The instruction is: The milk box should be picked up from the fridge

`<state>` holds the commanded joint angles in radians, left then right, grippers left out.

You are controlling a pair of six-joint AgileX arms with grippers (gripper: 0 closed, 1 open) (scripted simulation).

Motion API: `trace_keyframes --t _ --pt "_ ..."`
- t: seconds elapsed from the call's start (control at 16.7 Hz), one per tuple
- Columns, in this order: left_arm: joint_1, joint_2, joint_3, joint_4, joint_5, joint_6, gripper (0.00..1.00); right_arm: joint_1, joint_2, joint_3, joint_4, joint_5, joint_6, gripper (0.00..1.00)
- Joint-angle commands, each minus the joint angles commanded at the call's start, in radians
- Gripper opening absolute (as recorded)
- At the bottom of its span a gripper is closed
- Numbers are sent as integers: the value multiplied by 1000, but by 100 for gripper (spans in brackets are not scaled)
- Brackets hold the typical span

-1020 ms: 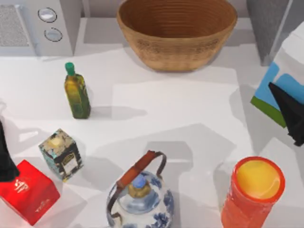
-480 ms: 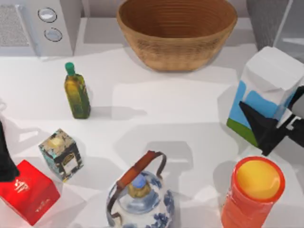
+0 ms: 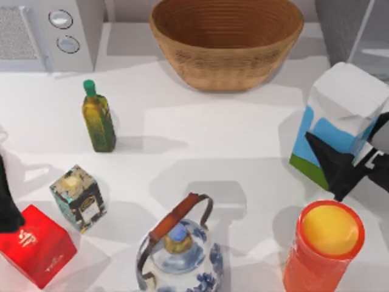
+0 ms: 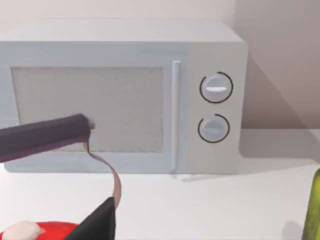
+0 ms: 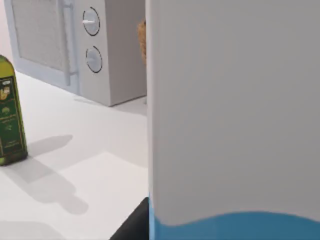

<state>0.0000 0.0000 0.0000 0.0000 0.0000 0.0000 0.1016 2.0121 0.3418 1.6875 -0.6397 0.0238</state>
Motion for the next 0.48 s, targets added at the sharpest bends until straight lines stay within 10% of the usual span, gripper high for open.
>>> trace_keyframes --t 0.48 --pt "0 0 0 0 0 0 100 0 0 0 0 0 0 90"
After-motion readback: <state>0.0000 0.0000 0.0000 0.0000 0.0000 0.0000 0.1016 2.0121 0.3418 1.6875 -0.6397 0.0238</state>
